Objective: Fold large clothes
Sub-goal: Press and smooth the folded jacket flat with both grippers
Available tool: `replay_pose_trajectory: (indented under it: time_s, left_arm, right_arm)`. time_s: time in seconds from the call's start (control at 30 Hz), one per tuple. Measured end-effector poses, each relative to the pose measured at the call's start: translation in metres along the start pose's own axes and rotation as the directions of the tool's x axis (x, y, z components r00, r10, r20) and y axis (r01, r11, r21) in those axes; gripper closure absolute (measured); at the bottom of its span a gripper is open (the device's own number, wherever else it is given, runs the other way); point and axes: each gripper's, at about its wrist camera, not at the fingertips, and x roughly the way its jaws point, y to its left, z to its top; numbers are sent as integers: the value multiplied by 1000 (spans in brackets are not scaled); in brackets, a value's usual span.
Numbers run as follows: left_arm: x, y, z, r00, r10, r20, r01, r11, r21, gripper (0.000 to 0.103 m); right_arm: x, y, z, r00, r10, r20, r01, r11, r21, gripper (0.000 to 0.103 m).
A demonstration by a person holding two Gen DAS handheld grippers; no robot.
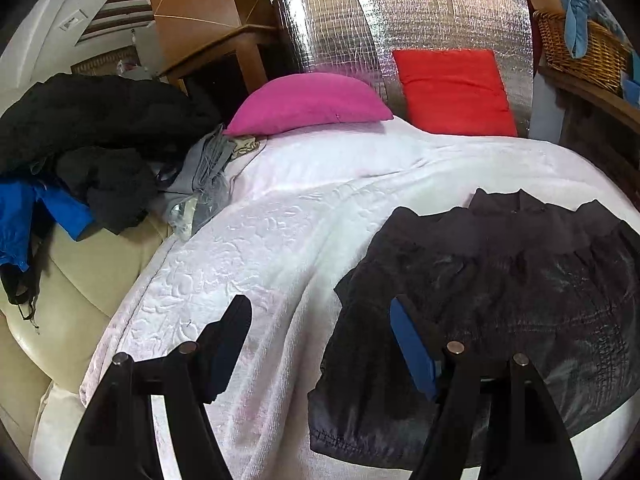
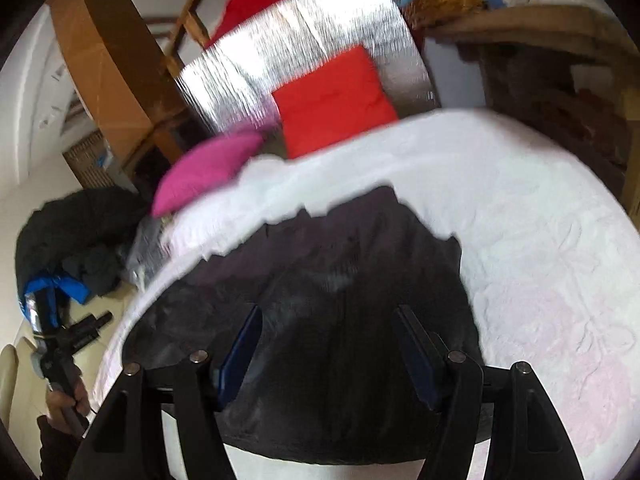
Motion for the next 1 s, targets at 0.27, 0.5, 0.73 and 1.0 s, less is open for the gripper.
replay_pose_trajectory:
  time_s: [0.27,0.5,0.73,1.0]
  left_arm:
    - [55,-22,-23,976,-13,-218,22,999,38,23]
    - [56,-21,-25,975,-41,-218,42,999,-3,23]
    - [44,-32,4,994,-57,-98,53,998,-45,20]
    - [121,-49,10,950,-47,-307,23,996,-82,20]
  right_arm:
    - [58,-9,-17,968,-174,-182,170,985,-34,32]
    - [38,-8,-9,986,-128,-110,130,992,5,32]
    - [30,4,26,998,-59,14,59,998,20,35]
    - [126,-24,50,978,-99,-182,127,981,149,43]
